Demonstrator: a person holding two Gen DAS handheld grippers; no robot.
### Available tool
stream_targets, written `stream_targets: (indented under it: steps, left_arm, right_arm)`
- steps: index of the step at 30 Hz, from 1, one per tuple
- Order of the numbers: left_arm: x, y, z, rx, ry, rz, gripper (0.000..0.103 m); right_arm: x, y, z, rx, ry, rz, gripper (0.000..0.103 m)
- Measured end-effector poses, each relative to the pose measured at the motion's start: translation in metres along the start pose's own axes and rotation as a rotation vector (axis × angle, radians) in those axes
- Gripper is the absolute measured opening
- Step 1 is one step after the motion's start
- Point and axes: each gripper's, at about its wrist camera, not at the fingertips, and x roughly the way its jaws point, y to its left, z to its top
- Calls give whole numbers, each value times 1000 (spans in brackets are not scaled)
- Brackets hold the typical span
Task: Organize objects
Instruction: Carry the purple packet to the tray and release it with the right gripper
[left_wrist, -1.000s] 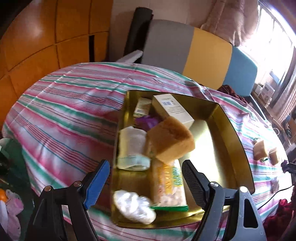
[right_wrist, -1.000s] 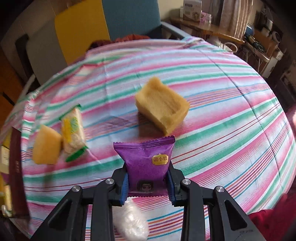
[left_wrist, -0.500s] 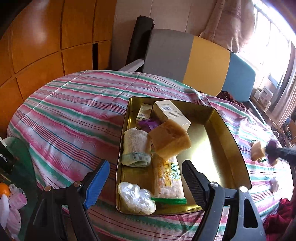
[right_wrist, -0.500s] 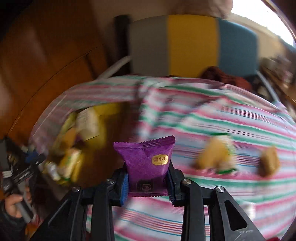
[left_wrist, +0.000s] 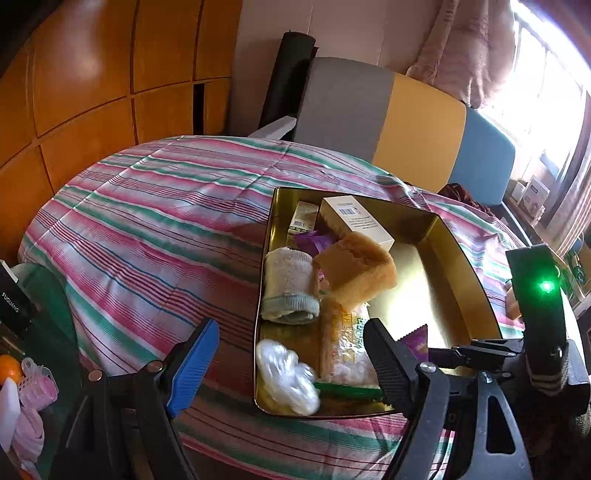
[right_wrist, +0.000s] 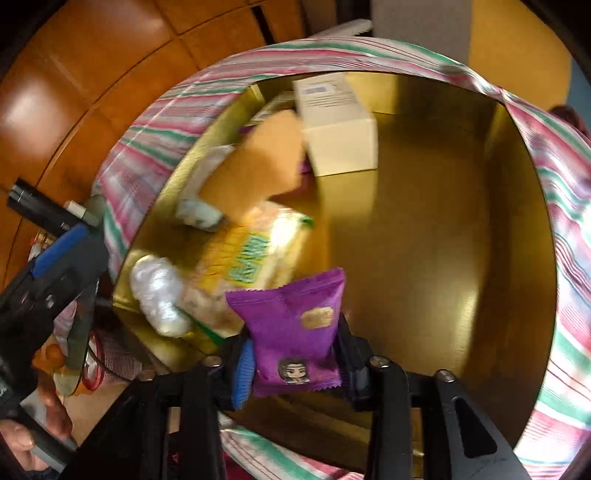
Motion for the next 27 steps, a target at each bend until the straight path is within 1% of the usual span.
stream_targets:
  steps: [3, 6, 11, 15, 20, 24, 27]
  left_arm:
    - [1, -1, -1, 1, 2, 4, 82]
    - [0, -3, 0, 8, -3, 8, 82]
    - [-4, -9, 0, 31, -15, 21, 82]
    - [-8, -13, 0, 53, -27, 31, 82]
    - [-11, -19, 0, 67, -32, 31, 82]
    - [-12, -22, 0, 82, -36, 32, 82]
    - [-14, -25, 0, 90, -37, 31, 82]
  right_arm:
    - [2, 1, -1, -3, -2, 7, 48]
    - [-1, 3, -3, 0, -13, 8, 52]
    - [-6, 1, -6, 11, -28, 9, 56]
    - [-17, -2, -10, 14, -57, -7, 62]
    - [-33, -7, -14, 15, -93, -30, 63]
    - [-43, -7, -15, 11, -133, -53, 67]
    - [-50, -7, -16, 12, -161, -63, 67]
